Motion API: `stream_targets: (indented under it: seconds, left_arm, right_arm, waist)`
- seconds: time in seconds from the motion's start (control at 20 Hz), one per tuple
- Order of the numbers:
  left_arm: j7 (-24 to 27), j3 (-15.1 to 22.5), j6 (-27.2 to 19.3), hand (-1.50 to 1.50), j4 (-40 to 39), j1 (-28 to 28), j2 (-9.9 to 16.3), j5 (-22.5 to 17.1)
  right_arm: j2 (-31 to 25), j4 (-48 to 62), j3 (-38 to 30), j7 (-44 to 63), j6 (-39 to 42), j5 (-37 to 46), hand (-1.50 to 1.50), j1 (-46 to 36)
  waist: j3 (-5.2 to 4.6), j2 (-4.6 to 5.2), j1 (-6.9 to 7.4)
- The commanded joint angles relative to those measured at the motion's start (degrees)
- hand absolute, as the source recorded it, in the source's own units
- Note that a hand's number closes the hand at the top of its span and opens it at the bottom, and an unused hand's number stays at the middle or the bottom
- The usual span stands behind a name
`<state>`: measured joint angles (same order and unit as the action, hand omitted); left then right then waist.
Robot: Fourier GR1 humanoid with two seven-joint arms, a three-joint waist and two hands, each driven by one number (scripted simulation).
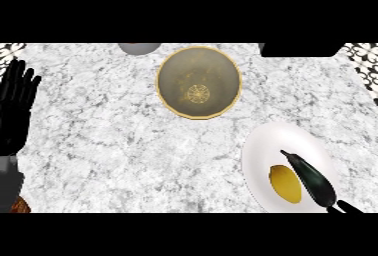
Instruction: Pick the lemon from the plate and place it in the bowl
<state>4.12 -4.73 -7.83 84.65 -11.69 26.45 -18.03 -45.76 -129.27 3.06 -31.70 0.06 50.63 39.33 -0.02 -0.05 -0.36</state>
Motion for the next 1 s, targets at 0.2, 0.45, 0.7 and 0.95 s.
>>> stream_targets:
  seconds: [0.2,0.45,0.7,0.95]
  left_arm:
    - [0.6,-0.7,1.2,0.0,-3.5,-2.8,-2.0,2.5]
    - [-1.0,-2.1,1.9,0.0,2.7,1.5,-2.9,2.6]
    - [-1.6,-1.6,0.8,0.0,-1.8,-3.8,-4.5,5.5]
    - [-3.3,-3.7,2.0,0.0,0.7,-2.7,-4.5,5.3]
  right_arm:
    - [7.5,6.1,6.2,4.8,6.3,8.9,-1.5,-11.8]
    - [9.8,13.0,2.9,0.6,7.0,7.8,-1.5,-16.6]
    - [14.7,19.3,8.3,-0.8,6.0,12.6,-1.5,-22.2]
    - [14.8,18.4,5.6,-4.4,8.0,11.9,-1.5,-22.2]
  waist:
    - [0.01,0.09,0.15]
    - [0.03,0.02,0.37]
    - [0.03,0.07,0.21]
    - [0.02,0.01,0.16]
